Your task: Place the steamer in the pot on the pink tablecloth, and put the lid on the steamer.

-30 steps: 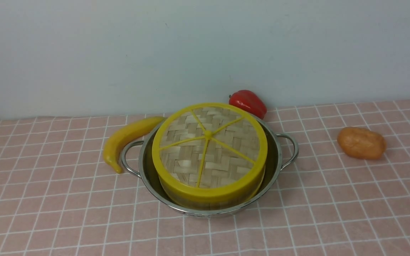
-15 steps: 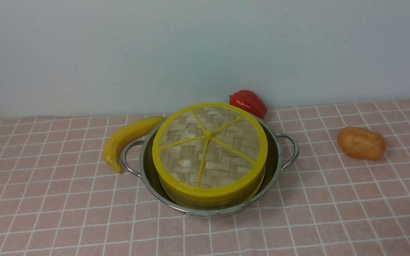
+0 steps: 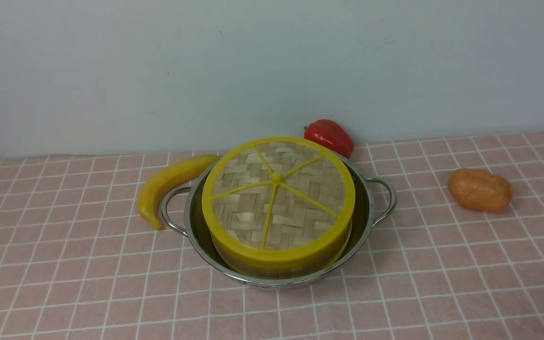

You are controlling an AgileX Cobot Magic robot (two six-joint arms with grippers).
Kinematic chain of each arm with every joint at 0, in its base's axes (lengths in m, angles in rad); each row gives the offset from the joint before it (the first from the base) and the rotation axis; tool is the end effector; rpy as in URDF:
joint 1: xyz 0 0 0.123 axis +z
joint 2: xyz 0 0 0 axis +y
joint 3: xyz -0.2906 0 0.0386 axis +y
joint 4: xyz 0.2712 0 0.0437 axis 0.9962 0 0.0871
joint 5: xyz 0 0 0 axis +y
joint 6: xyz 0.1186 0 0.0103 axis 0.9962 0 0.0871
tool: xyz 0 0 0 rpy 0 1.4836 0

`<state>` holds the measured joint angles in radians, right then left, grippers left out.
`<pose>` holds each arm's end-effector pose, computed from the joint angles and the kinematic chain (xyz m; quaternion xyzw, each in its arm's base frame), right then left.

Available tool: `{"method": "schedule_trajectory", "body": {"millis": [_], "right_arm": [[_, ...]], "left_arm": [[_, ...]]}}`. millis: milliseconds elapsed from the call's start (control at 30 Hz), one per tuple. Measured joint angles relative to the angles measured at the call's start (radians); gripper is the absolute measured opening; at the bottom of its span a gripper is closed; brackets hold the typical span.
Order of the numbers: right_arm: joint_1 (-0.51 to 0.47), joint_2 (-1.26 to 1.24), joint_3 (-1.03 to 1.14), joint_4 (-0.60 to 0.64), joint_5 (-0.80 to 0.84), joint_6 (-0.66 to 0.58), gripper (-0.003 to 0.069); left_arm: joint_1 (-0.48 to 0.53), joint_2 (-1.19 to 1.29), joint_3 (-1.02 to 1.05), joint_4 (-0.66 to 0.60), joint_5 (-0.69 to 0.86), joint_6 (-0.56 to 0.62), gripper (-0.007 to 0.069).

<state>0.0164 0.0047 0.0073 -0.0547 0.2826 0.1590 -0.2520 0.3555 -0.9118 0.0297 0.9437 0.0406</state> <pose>0.0978 -0.0002 0.1789 0.0397 0.7754 0.0328 0.6294 0.0607 -0.0127 0.4054 0.1172 0.7962 -0.0478 0.5916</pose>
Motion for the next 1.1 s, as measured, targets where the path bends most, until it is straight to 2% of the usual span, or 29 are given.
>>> {"method": "schedule_trajectory", "body": {"millis": [167, 367, 400, 467, 500, 567, 700, 833, 1100], "right_arm": [[0.000, 0.000, 0.000, 0.000, 0.000, 0.001, 0.0240], [0.000, 0.000, 0.002, 0.000, 0.000, 0.001, 0.0240], [0.000, 0.000, 0.002, 0.000, 0.000, 0.001, 0.0240], [0.000, 0.000, 0.002, 0.000, 0.000, 0.001, 0.0240], [0.000, 0.000, 0.002, 0.000, 0.000, 0.001, 0.0240], [0.000, 0.000, 0.002, 0.000, 0.000, 0.001, 0.0240], [0.000, 0.000, 0.002, 0.000, -0.001, 0.001, 0.0240], [0.000, 0.001, 0.002, 0.000, -0.001, 0.001, 0.0240], [0.000, 0.001, 0.002, 0.000, -0.001, 0.001, 0.0240]], "left_arm": [[0.046, -0.021, 0.053, 0.045, -0.030, 0.063, 0.0242], [0.175, -0.070, 0.328, 0.059, -0.205, 0.081, 0.0242], [0.190, -0.076, 0.388, 0.059, -0.258, 0.084, 0.0242], [0.229, -0.100, 0.605, 0.060, -0.475, 0.085, 0.0242], [0.231, -0.100, 0.620, 0.060, -0.492, 0.085, 0.0242], [0.246, -0.122, 0.781, 0.060, -0.691, 0.085, 0.0242], [0.247, -0.182, 0.910, 0.060, -0.896, 0.086, 0.0242], [0.248, -0.265, 0.919, 0.090, -0.959, 0.088, 0.0242], [0.248, -0.349, 0.919, 0.113, -0.969, 0.091, 0.0242]]}}
